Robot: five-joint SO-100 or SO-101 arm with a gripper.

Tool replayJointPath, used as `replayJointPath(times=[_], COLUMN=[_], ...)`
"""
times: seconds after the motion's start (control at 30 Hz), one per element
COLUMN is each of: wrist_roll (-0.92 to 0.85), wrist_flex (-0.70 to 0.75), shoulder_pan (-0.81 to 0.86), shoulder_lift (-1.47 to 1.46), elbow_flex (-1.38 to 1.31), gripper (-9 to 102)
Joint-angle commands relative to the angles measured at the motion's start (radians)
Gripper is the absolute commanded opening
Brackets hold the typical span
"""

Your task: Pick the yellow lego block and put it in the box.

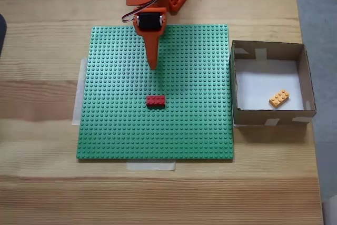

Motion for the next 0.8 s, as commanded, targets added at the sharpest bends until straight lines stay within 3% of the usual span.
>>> replayJointPath(times=[0.0,0.77], wrist_roll=[-0.011,0.002], wrist_flex=[-0.003,0.021], shoulder_pan=[-0.002,0.003], shoulder_lift=[0.008,0.008], elbow_flex=[0.028,0.049], gripper=[-1,-1])
